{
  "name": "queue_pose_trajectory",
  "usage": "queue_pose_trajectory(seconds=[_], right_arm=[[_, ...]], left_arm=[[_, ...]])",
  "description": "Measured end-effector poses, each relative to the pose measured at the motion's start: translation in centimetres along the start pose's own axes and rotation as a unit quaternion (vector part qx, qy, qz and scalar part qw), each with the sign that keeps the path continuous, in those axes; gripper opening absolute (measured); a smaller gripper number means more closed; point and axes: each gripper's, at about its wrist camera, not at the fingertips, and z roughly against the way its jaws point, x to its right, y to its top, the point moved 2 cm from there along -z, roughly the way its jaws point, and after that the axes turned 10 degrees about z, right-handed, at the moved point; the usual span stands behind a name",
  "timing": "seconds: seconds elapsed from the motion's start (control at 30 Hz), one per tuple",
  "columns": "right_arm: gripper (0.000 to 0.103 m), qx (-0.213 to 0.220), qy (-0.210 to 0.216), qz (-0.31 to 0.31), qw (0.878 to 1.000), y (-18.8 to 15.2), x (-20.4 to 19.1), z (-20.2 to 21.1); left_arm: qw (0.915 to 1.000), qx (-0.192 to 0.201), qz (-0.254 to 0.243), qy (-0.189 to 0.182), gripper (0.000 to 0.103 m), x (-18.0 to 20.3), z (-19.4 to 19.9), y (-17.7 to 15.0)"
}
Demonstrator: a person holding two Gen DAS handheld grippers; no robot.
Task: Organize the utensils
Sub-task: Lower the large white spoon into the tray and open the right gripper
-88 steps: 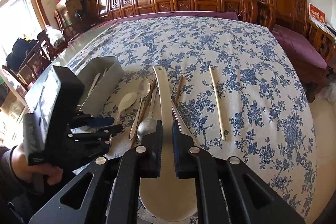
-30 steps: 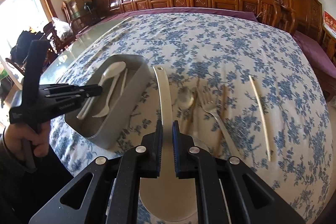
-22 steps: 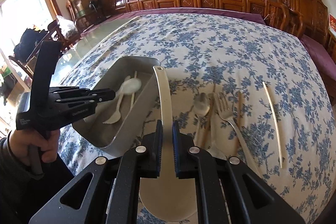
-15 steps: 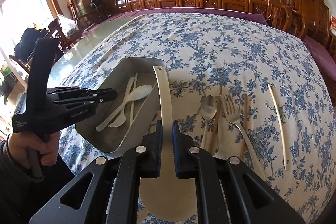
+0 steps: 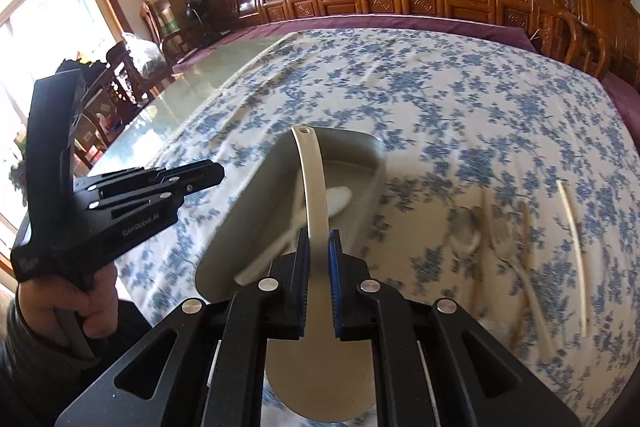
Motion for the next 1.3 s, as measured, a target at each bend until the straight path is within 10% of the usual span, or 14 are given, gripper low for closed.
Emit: queue_pose_trajectory(seconds=[0.83, 1.3], right_arm=[[0.014, -0.008, 0.014, -0.051, 0.999, 1.9, -0.2, -6.8], [0.014, -0.001, -0.1, -0.005, 0.995, -2.2, 10.6, 1.1]], left_arm=[[0.9996, 0.02, 0.016, 0.013, 0.013, -2.1, 1.1, 0.8], [0.9995, 0.023, -0.015, -0.013, 0.086, 3.5, 0.6, 0.0]])
